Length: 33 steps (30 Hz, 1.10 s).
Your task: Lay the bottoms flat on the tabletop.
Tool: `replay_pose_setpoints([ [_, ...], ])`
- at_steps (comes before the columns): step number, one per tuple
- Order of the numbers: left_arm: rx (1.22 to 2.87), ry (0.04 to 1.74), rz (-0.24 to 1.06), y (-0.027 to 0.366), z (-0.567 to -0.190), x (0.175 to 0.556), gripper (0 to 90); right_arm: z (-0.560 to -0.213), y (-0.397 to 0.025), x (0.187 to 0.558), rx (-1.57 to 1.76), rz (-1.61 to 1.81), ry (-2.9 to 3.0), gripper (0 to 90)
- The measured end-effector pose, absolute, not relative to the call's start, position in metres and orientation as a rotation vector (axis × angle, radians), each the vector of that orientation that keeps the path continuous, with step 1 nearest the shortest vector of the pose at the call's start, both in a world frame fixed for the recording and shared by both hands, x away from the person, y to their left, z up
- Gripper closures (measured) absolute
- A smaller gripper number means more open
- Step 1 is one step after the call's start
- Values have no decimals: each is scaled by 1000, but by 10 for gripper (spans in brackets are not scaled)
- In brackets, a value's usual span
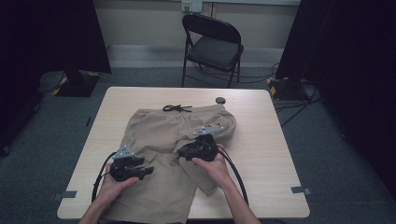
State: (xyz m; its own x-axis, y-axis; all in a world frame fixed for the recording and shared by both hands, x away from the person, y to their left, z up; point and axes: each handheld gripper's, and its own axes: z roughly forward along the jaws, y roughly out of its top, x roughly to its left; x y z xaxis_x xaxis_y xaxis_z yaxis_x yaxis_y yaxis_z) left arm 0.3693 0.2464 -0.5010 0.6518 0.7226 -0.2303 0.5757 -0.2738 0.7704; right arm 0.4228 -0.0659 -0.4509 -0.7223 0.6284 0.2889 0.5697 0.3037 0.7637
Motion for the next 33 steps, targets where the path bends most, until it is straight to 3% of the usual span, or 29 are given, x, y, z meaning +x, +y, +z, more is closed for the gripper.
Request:
replay_pose_setpoints([
  [3,1969,1015,205,247,-501,369,344,-460,-73,420,1142,1416,2481,449],
  [7,1966,1016,201,247,-501,370,344,-458,-65,407,1048,1486,2492,666],
  [9,1967,1015,204,246,-501,370,344,-459,-55,403,1019,1489,2524,693],
  [11,1969,1014,207,246,-501,369,344,-464,-46,403,1014,1442,2554,668],
  [13,1968,1014,206,246,-501,370,344,-473,-37,409,1041,1402,2561,575],
  [18,1969,1013,204,246,-501,370,343,-483,-19,431,1089,1364,2536,448],
  [24,1975,1012,216,245,-501,369,343,-489,-1,453,1138,1279,2474,454],
  [28,1979,1008,217,245,-501,369,339,-495,3,459,1140,1198,2443,549],
  [32,1981,1005,219,245,-501,369,339,-497,0,460,1176,1203,2406,844],
  [33,1983,1003,222,245,-501,369,339,-496,-1,459,1172,1220,2408,867],
])
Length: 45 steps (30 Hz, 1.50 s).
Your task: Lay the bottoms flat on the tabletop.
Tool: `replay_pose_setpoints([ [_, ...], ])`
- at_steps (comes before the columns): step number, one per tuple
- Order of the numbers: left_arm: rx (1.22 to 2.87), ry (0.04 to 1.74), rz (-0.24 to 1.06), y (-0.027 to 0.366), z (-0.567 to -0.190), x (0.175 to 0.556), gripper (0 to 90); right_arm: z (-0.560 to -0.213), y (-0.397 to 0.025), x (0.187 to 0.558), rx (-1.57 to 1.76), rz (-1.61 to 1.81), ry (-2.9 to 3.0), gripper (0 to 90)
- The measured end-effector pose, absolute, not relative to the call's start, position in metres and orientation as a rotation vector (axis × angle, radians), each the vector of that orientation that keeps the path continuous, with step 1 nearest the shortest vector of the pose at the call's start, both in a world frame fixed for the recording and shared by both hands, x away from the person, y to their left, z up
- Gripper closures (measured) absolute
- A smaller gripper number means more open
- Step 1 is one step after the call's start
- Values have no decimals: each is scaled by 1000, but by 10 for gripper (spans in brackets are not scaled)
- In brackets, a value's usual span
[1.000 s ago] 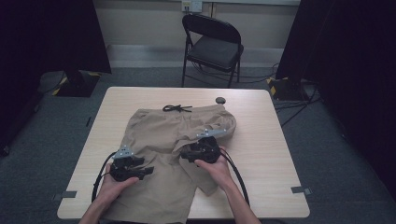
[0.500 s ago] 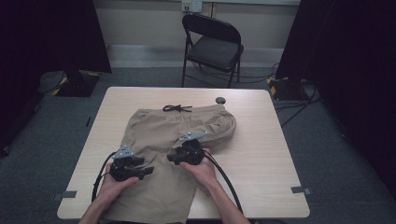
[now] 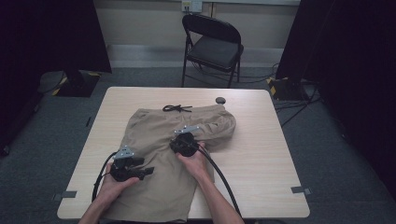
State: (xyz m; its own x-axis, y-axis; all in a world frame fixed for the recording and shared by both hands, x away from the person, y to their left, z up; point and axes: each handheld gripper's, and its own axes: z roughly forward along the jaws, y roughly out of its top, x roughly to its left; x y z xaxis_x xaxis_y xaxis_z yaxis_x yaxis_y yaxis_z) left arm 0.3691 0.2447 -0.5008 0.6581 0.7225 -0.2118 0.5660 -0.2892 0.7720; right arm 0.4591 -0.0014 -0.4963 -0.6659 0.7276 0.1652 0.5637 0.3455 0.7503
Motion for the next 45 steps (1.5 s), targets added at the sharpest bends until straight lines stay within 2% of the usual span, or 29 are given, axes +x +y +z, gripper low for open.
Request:
replay_pose_setpoints([
  [6,1994,1006,226,244,-500,369,344,-480,-21,454,1166,1367,2400,881],
  [11,2005,998,187,237,-492,366,383,-462,-49,456,1186,1430,2321,881],
  [18,1923,908,113,210,-457,368,398,-456,-78,469,1260,1442,2244,881],
  [23,1943,848,76,178,-445,380,397,-453,-88,478,1293,1439,2209,880],
  [26,1915,867,-22,161,-452,390,383,-448,-91,482,1295,1441,2193,880],
  [31,1941,870,-107,132,-477,393,374,-445,-100,483,1307,1440,2170,880],
  [37,1985,859,-125,110,-487,390,401,-443,-114,482,1326,1437,2142,880],
  [40,1995,857,-122,105,-493,390,524,-442,-119,479,1326,1439,2137,880],
  [41,2005,850,-119,103,-495,390,583,-441,-120,478,1318,1442,2136,880],
  [42,2016,836,-126,103,-496,390,682,-440,-122,476,1320,1448,2130,880],
  [45,2005,820,-129,102,-497,390,868,-438,-126,471,1306,1455,2126,879],
])
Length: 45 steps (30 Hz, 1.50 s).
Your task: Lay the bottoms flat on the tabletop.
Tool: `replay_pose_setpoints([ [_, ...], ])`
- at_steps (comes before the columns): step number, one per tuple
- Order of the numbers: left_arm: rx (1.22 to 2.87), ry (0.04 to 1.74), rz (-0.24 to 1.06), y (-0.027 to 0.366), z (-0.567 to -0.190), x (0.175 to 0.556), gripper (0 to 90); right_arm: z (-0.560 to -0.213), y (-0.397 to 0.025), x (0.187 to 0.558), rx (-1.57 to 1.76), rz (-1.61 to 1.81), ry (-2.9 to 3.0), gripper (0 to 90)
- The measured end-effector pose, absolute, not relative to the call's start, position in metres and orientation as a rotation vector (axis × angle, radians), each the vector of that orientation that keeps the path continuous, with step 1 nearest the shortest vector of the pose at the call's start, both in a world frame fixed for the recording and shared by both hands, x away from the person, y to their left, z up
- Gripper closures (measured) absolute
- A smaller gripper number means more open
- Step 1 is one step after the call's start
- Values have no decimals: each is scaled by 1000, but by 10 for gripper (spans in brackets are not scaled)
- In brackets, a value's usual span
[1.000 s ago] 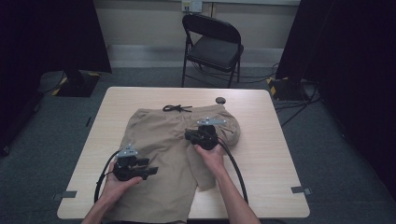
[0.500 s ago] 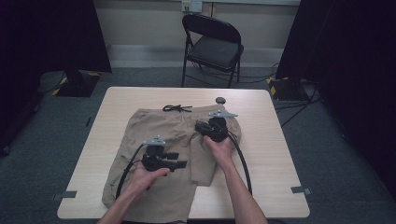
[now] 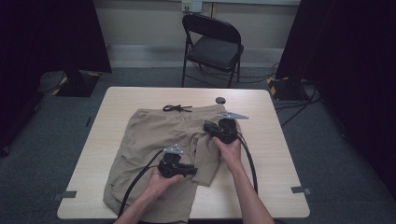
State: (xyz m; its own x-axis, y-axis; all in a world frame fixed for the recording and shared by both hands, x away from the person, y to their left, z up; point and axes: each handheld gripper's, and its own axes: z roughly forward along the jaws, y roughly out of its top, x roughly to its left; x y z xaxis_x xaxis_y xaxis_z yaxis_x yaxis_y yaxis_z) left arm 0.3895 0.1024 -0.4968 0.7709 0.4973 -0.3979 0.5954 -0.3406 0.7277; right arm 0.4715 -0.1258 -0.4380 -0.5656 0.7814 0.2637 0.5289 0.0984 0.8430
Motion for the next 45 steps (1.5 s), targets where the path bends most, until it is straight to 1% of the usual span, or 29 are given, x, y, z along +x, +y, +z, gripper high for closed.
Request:
replay_pose_setpoints([
  [1,1989,815,-141,103,-496,390,895,-437,-127,470,1303,1462,2123,878],
  [2,1980,807,-142,103,-495,389,900,-436,-129,469,1300,1466,2119,878],
  [12,1975,752,-116,105,-488,375,900,-429,-151,453,1288,1480,2087,865],
  [20,1992,714,-94,107,-484,362,900,-423,-186,434,1315,1485,2020,894],
  [22,2009,716,-86,108,-487,364,900,-426,-189,432,1320,1455,2036,873],
  [24,2002,728,-91,109,-489,364,900,-428,-183,430,1291,1456,2061,833],
  [26,1997,734,-101,110,-492,364,900,-427,-174,430,1270,1485,2079,818],
  [29,1993,736,-108,111,-494,363,900,-421,-151,433,1232,1547,2117,817],
  [30,2003,734,-110,111,-495,362,900,-418,-138,437,1201,1546,2150,813],
  [32,2001,731,-120,111,-496,359,900,-419,-120,446,1181,1515,2194,767],
  [33,2007,721,-121,111,-497,358,900,-420,-115,450,1182,1504,2201,728],
  [37,2021,715,-139,110,-499,354,900,-438,-94,471,1230,1418,2272,613],
  [39,2025,708,-140,111,-499,353,900,-456,-86,481,1276,1324,2316,556],
  [42,2025,708,-153,110,-500,353,900,-472,-82,486,1314,1283,2332,489],
  [43,2028,706,-154,110,-500,353,900,-476,-80,486,1324,1276,2339,485],
  [45,2026,706,-158,110,-501,352,900,-482,-76,485,1314,1194,2333,516],
])
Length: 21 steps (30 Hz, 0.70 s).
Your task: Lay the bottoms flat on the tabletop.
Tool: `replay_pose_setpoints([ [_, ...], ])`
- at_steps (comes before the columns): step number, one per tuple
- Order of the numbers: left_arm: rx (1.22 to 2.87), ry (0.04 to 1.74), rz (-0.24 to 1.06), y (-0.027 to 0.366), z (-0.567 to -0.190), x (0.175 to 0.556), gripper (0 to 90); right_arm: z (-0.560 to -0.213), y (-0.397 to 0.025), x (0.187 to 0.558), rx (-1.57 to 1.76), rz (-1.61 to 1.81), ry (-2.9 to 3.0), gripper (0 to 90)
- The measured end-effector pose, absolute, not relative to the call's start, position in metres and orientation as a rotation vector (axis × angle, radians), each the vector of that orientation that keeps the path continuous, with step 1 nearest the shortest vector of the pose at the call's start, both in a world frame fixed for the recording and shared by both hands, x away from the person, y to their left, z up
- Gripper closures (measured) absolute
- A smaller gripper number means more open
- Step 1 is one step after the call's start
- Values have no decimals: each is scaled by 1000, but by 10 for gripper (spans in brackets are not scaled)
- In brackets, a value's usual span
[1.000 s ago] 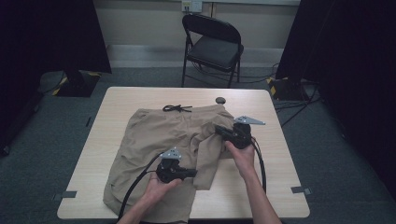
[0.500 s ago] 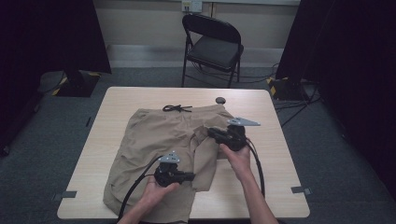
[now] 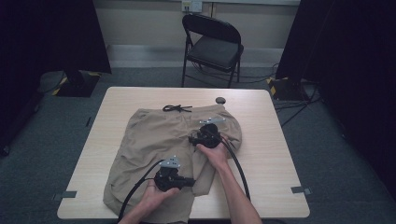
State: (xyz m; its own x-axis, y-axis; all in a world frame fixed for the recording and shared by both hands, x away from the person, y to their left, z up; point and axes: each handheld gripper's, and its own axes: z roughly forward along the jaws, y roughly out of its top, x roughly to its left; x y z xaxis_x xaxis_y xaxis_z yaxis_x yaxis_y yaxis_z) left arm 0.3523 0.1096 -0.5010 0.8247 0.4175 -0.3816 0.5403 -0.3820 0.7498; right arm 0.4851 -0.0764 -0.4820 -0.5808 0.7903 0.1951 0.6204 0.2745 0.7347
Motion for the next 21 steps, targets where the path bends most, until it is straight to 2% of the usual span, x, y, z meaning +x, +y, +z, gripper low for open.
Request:
replay_pose_setpoints([
  [1,2029,708,-158,110,-501,352,900,-485,-75,485,1326,1169,2327,555],
  [4,2032,700,-152,110,-500,352,900,-489,-78,486,1349,1162,2294,768],
  [5,2030,705,-148,110,-500,351,900,-489,-79,485,1360,1183,2276,797],
  [9,2032,695,-159,110,-501,351,900,-478,-88,479,1332,1262,2253,799],
  [14,2039,684,-158,108,-499,349,900,-462,-114,472,1348,1343,2188,900],
  [19,2048,676,-155,105,-499,348,900,-450,-138,461,1357,1380,2134,900],
  [20,2049,673,-156,104,-500,349,900,-450,-139,461,1354,1388,2139,877],
  [21,2047,680,-156,103,-500,349,900,-451,-138,461,1349,1391,2166,789],
])
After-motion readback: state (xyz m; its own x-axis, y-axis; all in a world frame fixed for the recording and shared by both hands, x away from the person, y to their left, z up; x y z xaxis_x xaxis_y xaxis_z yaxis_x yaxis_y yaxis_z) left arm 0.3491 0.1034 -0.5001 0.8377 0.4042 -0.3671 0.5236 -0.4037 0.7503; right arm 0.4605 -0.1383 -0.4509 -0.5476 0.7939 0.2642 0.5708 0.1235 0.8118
